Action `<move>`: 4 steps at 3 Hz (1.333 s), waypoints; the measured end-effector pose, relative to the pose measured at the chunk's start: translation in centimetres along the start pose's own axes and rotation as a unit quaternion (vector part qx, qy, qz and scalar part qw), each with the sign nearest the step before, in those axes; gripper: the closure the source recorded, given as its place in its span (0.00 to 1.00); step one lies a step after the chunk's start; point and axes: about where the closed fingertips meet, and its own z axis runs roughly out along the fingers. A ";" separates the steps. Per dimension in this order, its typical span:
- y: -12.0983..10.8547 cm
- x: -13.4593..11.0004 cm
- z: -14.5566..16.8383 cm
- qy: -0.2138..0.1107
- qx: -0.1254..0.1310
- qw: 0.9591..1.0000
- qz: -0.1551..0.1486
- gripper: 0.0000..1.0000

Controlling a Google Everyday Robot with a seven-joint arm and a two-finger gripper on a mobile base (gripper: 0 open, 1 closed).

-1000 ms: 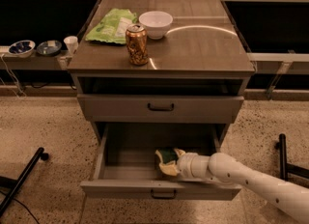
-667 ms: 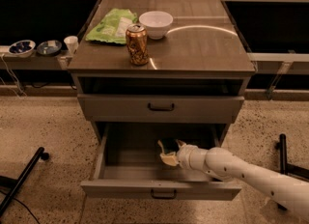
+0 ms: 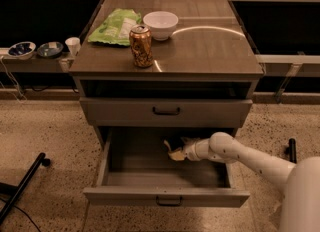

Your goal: Place sponge into middle drawer

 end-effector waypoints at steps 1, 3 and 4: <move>2.0 3.0 1.1 0.003 -0.062 0.998 -0.017 0.27; 2.7 3.2 1.1 0.004 -0.073 0.997 -0.032 0.00; 2.7 3.2 1.1 0.004 -0.073 0.997 -0.032 0.00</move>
Offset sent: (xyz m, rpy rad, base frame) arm -0.0178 0.0063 -0.0249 0.0256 0.0416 0.0959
